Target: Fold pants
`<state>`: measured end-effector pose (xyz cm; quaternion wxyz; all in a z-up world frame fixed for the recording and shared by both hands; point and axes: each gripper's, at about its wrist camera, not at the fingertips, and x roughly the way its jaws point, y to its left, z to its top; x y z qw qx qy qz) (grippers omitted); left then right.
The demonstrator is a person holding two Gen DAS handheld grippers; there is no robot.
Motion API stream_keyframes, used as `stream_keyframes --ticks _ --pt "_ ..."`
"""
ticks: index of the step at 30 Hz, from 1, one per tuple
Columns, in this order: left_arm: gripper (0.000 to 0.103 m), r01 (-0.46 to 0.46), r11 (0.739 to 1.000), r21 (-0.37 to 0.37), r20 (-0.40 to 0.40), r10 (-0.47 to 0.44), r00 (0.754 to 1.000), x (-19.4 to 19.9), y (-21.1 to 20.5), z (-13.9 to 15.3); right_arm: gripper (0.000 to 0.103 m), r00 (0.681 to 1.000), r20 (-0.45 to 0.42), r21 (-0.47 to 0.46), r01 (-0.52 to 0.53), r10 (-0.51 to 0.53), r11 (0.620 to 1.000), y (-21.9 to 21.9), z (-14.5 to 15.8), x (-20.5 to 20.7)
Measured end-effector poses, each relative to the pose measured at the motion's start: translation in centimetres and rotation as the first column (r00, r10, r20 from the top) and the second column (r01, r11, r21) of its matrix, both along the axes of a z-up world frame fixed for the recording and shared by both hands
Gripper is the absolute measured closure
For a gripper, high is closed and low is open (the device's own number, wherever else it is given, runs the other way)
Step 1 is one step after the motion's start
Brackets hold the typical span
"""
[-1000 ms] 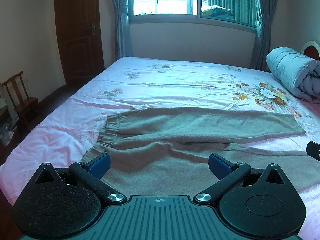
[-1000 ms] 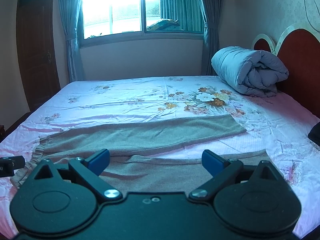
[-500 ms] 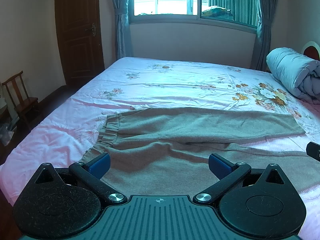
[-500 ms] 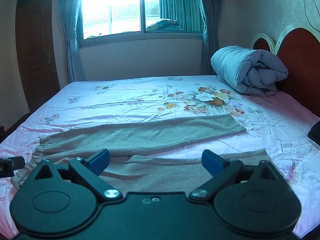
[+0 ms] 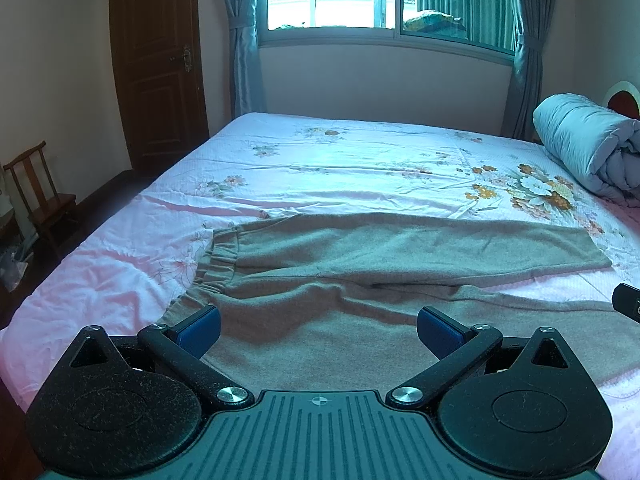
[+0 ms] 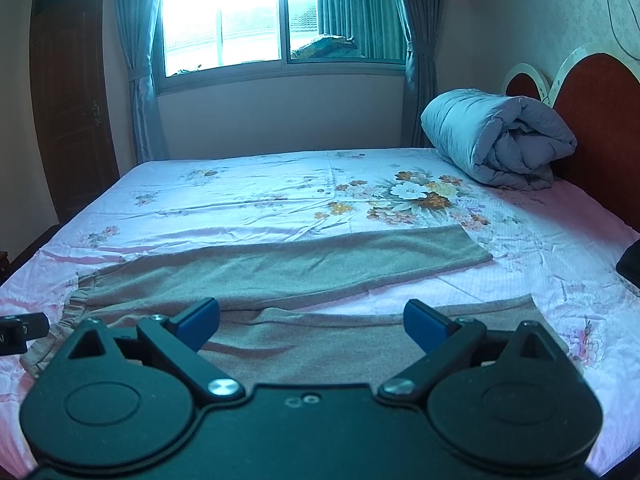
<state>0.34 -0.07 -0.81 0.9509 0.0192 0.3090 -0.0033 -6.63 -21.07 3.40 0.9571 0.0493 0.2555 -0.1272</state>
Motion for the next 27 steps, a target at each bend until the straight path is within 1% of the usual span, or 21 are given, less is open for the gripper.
stream_keyframes --ticks 19,24,27 --pt "0.000 -0.007 1.000 0.010 -0.018 0.007 1.000 1.1 0.0 -0.8 0.010 1.000 -0.014 0.005 -0.004 0.004 1.000 -0.3 -0.7 0.6" --pt "0.000 0.004 1.000 0.007 -0.031 -0.004 1.000 2.1 0.3 -1.1 0.010 0.999 -0.027 0.005 -0.020 0.020 1.000 -0.2 -1.0 1.2" --pt "0.000 0.014 1.000 0.021 -0.034 -0.014 0.999 3.0 0.5 -1.4 0.010 0.999 -0.034 0.009 -0.037 0.038 0.999 -0.3 -1.3 1.8"
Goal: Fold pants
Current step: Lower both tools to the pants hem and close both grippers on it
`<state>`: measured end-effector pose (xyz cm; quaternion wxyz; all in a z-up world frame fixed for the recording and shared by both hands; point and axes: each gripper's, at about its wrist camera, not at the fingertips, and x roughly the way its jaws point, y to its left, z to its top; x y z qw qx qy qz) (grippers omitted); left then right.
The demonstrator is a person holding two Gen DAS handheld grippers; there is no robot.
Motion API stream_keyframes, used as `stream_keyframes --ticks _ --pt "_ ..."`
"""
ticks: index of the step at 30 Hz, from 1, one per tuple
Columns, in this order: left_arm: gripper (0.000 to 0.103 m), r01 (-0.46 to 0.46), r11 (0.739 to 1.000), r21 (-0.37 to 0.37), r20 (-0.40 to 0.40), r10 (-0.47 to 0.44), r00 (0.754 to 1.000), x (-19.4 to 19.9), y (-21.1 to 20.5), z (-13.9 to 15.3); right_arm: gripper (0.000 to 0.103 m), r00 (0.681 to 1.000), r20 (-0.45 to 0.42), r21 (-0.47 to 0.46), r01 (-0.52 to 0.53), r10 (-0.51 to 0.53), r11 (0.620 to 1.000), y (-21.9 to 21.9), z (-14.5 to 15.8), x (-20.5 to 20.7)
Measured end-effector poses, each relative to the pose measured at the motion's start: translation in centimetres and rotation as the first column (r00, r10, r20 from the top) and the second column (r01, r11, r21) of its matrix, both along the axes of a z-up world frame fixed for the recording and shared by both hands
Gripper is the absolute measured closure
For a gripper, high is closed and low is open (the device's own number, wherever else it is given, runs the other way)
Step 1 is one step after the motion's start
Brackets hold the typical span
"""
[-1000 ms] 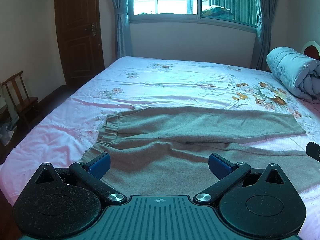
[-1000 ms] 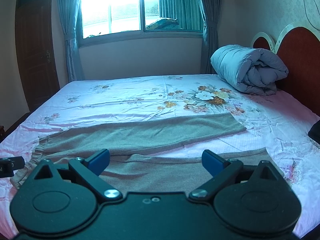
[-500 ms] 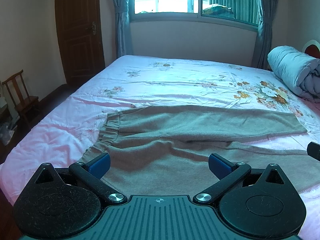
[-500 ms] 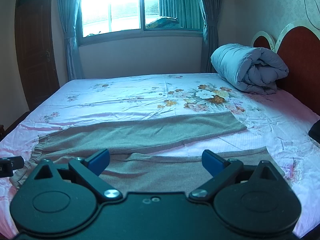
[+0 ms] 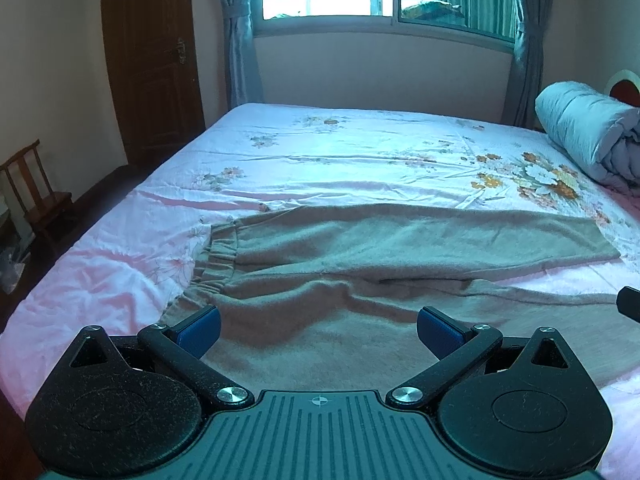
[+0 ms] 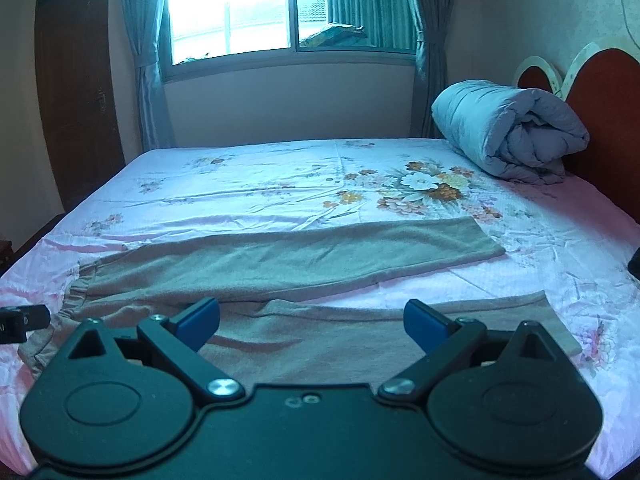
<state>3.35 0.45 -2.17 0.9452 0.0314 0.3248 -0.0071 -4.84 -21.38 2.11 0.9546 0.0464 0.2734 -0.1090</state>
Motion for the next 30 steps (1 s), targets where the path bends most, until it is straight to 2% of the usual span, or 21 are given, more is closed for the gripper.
stream_keyframes --ticks 6,15,22,30 --pt "0.000 0.015 0.999 0.033 -0.020 -0.015 1.000 2.8 0.4 -0.6 0.010 1.000 -0.009 -0.021 -0.028 0.028 0.999 -0.1 -0.3 1.8" --pt "0.000 0.052 0.998 0.018 -0.052 -0.051 0.997 9.4 1.4 -2.5 0.010 0.993 -0.036 -0.083 -0.118 0.115 0.990 -0.5 -1.3 6.5" --pt "0.000 0.065 0.996 0.068 -0.097 -0.058 0.994 16.6 2.6 -5.5 0.010 0.971 -0.081 -0.119 -0.232 0.223 0.966 -1.1 -2.8 11.8" --pt "0.000 0.090 0.985 0.146 -0.108 -0.075 0.991 23.2 4.5 -7.6 0.010 0.940 -0.136 -0.146 -0.330 0.312 0.933 -1.2 -4.3 18.0"
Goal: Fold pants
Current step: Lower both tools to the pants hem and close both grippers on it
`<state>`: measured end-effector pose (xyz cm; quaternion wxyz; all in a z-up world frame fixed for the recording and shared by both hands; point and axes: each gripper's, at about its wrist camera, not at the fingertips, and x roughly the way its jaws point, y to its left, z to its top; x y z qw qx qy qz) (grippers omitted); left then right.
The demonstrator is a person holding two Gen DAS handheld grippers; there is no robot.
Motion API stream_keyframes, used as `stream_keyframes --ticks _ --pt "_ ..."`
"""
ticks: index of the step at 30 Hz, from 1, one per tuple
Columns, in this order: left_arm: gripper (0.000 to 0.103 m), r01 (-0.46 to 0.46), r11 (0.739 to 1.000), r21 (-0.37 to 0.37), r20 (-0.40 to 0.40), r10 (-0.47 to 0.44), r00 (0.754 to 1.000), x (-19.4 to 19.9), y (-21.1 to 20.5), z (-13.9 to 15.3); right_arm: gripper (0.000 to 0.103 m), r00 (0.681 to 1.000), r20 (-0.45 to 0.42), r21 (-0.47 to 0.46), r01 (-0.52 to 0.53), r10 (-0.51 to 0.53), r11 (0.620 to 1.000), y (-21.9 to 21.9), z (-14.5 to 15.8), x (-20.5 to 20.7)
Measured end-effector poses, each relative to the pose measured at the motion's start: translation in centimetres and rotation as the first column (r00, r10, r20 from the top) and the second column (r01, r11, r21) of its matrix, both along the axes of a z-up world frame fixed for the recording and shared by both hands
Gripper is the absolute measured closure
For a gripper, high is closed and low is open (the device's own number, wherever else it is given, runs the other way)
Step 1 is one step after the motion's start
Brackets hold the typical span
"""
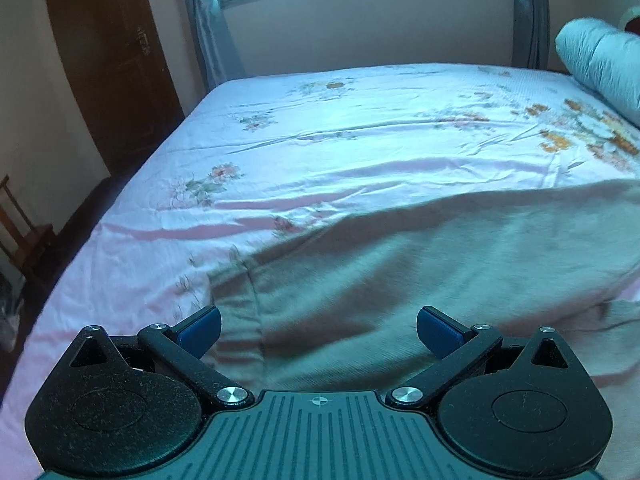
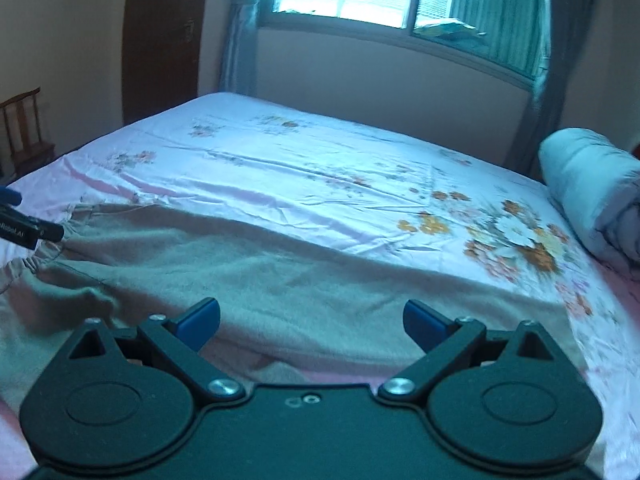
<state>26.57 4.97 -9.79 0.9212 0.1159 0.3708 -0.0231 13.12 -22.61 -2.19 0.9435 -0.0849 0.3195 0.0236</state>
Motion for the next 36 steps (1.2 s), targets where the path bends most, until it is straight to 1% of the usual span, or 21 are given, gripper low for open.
stream_keyframes --ticks 4,6,9,14,16,18,22,25,26,28,29,30,32,33,35,36 --pt "0.000 -0.010 0.999 0.033 -0.009 0.011 1.000 2.9 1.8 -1.0 0.010 0.999 -0.016 0.000 -0.050 0.050 0.999 -0.1 -0.6 2.6" --pt "0.000 -0.014 0.999 0.037 -0.011 0.014 1.000 4.0 2.6 -1.4 0.010 0.997 -0.025 -0.001 -0.074 0.074 0.997 -0.1 -0.9 4.0" --pt "0.000 -0.015 1.000 0.021 -0.015 0.015 1.000 5.7 3.8 -2.4 0.011 0.993 -0.044 -0.004 -0.113 0.113 0.994 -0.2 -1.5 6.1" --pt "0.000 -0.012 0.999 0.044 -0.041 0.013 0.999 8.2 5.1 -4.0 0.012 0.976 -0.073 -0.029 -0.206 0.204 0.978 0.1 -2.3 9.2" --pt "0.000 0.020 0.996 0.083 -0.049 -0.016 0.999 9.3 4.9 -4.4 0.012 0.968 -0.089 -0.043 -0.241 0.236 0.970 0.2 -2.7 10.5" --pt "0.000 0.071 0.991 0.115 -0.071 -0.063 0.995 10.6 4.6 -4.6 0.012 0.958 -0.105 -0.060 -0.274 0.267 0.960 0.3 -3.2 11.6" --pt "0.000 0.154 0.981 0.122 -0.123 -0.139 0.983 13.2 4.8 -5.4 0.012 0.933 -0.135 -0.098 -0.348 0.334 0.932 0.3 -4.1 14.4" --pt "0.002 0.221 0.964 0.149 -0.150 -0.199 0.968 15.1 5.0 -6.3 0.012 0.914 -0.163 -0.112 -0.392 0.373 0.913 -0.1 -4.9 16.5" --pt "0.004 0.254 0.954 0.161 -0.176 -0.225 0.958 15.8 5.0 -6.8 0.012 0.907 -0.173 -0.110 -0.405 0.384 0.908 -0.3 -5.1 17.2" --pt "0.012 0.317 0.937 0.145 -0.245 -0.277 0.929 17.2 5.0 -7.5 0.012 0.889 -0.192 -0.115 -0.440 0.415 0.890 -0.5 -5.5 18.7" --pt "0.012 0.343 0.928 0.147 -0.266 -0.297 0.917 17.7 5.0 -8.0 0.012 0.879 -0.203 -0.117 -0.459 0.431 0.880 -0.6 -5.7 19.5" --pt "0.013 0.358 0.924 0.136 -0.284 -0.310 0.907 18.1 5.1 -8.4 0.012 0.870 -0.218 -0.119 -0.473 0.442 0.873 -0.8 -5.9 20.3" --pt "0.015 0.365 0.928 0.077 -0.310 -0.326 0.893 18.9 5.5 -9.1 0.012 0.852 -0.243 -0.101 -0.498 0.464 0.861 -1.0 -6.3 22.0" --pt "0.016 0.374 0.926 0.052 -0.318 -0.340 0.885 19.1 5.7 -9.4 0.012 0.843 -0.256 -0.085 -0.508 0.473 0.857 -1.2 -6.5 22.9" --pt "0.024 0.388 0.922 0.006 -0.329 -0.364 0.871 19.2 6.0 -10.0 0.012 0.822 -0.289 -0.064 -0.528 0.490 0.847 -1.5 -7.3 24.4" --pt "0.031 0.398 0.917 -0.019 -0.334 -0.381 0.862 19.1 6.0 -10.1 0.012 0.814 -0.302 -0.065 -0.536 0.495 0.842 -1.6 -7.7 25.0"
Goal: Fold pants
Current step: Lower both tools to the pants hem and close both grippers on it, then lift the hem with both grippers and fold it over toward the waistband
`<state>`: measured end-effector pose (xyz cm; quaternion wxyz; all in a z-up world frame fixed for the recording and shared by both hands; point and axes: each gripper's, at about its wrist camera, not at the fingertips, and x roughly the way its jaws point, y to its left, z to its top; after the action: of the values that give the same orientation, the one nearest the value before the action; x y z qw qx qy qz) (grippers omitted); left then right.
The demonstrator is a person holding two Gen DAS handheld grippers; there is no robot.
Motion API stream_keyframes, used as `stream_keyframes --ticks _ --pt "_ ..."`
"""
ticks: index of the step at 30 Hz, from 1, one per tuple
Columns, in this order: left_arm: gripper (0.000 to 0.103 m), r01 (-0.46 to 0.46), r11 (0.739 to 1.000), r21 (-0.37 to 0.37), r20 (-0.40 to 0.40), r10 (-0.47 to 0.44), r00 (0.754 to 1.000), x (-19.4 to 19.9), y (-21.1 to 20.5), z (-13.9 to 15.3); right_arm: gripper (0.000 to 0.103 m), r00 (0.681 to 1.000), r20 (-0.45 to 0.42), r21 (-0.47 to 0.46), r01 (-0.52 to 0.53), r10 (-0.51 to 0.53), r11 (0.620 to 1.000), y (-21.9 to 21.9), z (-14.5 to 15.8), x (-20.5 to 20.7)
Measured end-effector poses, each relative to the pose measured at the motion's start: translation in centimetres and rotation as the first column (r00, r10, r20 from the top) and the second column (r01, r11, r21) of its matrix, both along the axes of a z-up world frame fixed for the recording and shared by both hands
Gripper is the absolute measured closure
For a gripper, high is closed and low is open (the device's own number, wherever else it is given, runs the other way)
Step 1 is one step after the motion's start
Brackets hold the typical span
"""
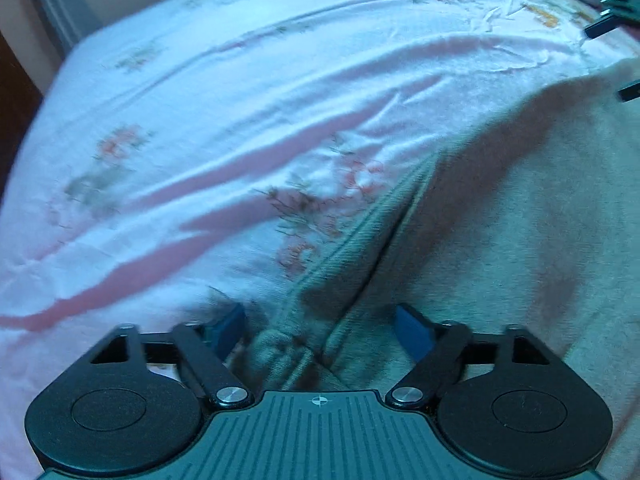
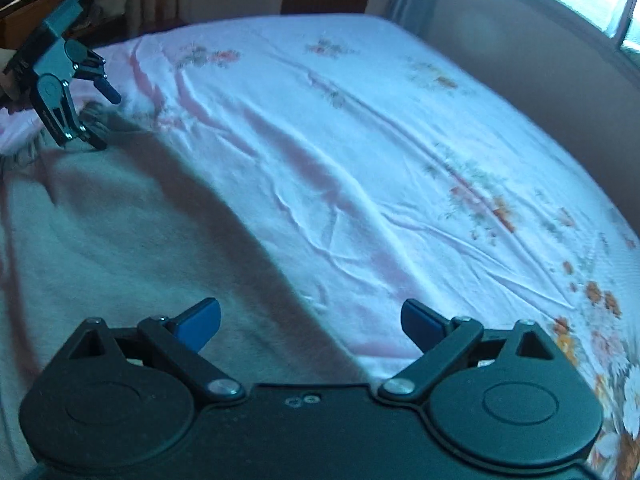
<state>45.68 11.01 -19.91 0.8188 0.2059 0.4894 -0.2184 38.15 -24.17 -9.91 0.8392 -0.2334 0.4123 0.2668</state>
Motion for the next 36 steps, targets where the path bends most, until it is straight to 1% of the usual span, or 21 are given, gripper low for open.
stream_keyframes --ticks 3,5,7,8,10,12,14,15,16,17,18,19,22,25,26,28,29,31,32,34,36 --pt "0.036 -0.003 1.000 -0.022 -0.036 0.002 0.999 0.1 0.1 -0.3 0.013 0.999 -0.042 -0.021 -0.025 0.024 0.999 -0.1 -1.3 1.8" --pt "0.041 -0.001 1.000 -0.027 -0.061 -0.001 0.998 0.5 0.0 -0.3 0.013 0.997 -0.071 -0.011 -0.029 0.028 1.000 -0.2 -1.7 2.9" --pt "0.053 0.020 1.000 -0.014 -0.060 -0.021 0.998 0.2 -0.4 -0.1 0.013 0.994 -0.099 -0.008 -0.039 0.038 0.999 -0.1 -2.1 3.7" --pt "0.056 0.027 1.000 -0.006 -0.055 -0.028 0.998 0.1 -0.6 -0.1 0.013 0.993 -0.113 -0.017 -0.046 0.044 0.999 -0.1 -2.4 4.1" --pt "0.067 0.042 0.999 0.016 -0.038 -0.042 0.998 -0.4 -0.8 0.1 0.013 0.989 -0.142 -0.036 -0.052 0.047 0.998 -0.2 -2.8 4.8" --pt "0.072 0.042 0.999 0.022 -0.030 -0.041 0.999 -0.6 -0.6 0.4 0.013 0.986 -0.159 -0.030 -0.044 0.039 0.999 -0.6 -3.0 5.1" --pt "0.073 0.040 0.999 0.027 -0.024 -0.040 0.999 -0.7 -0.6 0.6 0.014 0.982 -0.186 -0.020 -0.041 0.037 0.999 -0.9 -3.4 5.3" --pt "0.073 0.040 0.999 0.032 -0.017 -0.039 0.999 -0.8 -0.6 0.7 0.015 0.976 -0.216 -0.020 -0.042 0.036 0.999 -1.0 -3.8 5.4" --pt "0.073 0.039 0.998 0.039 -0.007 -0.039 0.999 -1.0 -0.7 0.7 0.028 0.970 -0.239 -0.022 -0.047 0.041 0.999 -0.9 -4.0 5.3" --pt "0.073 0.040 0.998 0.046 0.001 -0.040 0.999 -1.1 -0.8 0.7 0.071 0.965 -0.258 -0.005 -0.060 0.057 0.998 -0.8 -3.9 5.1" --pt "0.073 0.041 0.998 0.051 0.008 -0.041 0.999 -1.2 -0.9 0.7 0.095 0.959 -0.272 0.026 -0.078 0.082 0.997 -0.7 -3.5 4.7" --pt "0.073 0.036 0.998 0.051 0.010 -0.037 0.999 -1.2 -0.9 0.6 0.103 0.956 -0.278 0.028 -0.083 0.087 0.996 -0.7 -3.3 4.3" --pt "0.072 0.016 0.999 0.046 0.002 -0.016 1.000 -0.7 -0.9 0.5 0.103 0.955 -0.283 -0.013 -0.094 0.086 0.995 -0.3 -3.2 3.4" --pt "0.067 0.016 0.998 0.068 0.011 -0.017 1.000 -0.4 -1.4 0.1 0.097 0.961 -0.263 -0.054 -0.101 0.084 0.993 0.5 -3.6 3.2" --pt "0.066 0.016 0.997 0.072 0.017 -0.018 1.000 -0.3 -1.4 0.0 0.095 0.959 -0.272 -0.057 -0.095 0.076 0.994 0.7 -3.8 3.5" --pt "0.066 0.003 0.998 0.065 0.011 -0.003 1.000 -0.1 -1.3 0.0 0.095 0.956 -0.286 -0.051 -0.079 0.061 0.996 0.7 -3.9 3.7" --pt "0.069 0.001 0.998 0.068 0.014 -0.002 1.000 -0.3 -1.3 0.1 0.100 0.955 -0.291 -0.054 -0.075 0.056 0.996 0.7 -3.7 3.6" --pt "0.079 0.019 0.995 0.100 0.043 -0.024 0.999 -1.2 -1.7 0.4 0.103 0.957 -0.287 -0.066 -0.066 0.044 0.996 0.9 -3.3 3.1" --pt "0.081 0.020 0.993 0.113 0.062 -0.027 0.998 -1.7 -1.8 0.6 0.103 0.961 -0.271 -0.078 -0.074 0.050 0.994 1.0 -3.1 2.5" --pt "0.084 0.006 0.992 0.129 0.118 -0.022 0.993 -2.9 -2.1 1.1 0.103 0.975 -0.218 -0.096 -0.073 0.050 0.993 1.2 -2.5 1.0" --pt "0.084 -0.018 0.992 0.123 0.167 -0.003 0.986 -3.9 -2.2 1.6 0.103 0.989 -0.142 -0.112 -0.056 0.040 0.992 1.5 -1.8 -0.5"
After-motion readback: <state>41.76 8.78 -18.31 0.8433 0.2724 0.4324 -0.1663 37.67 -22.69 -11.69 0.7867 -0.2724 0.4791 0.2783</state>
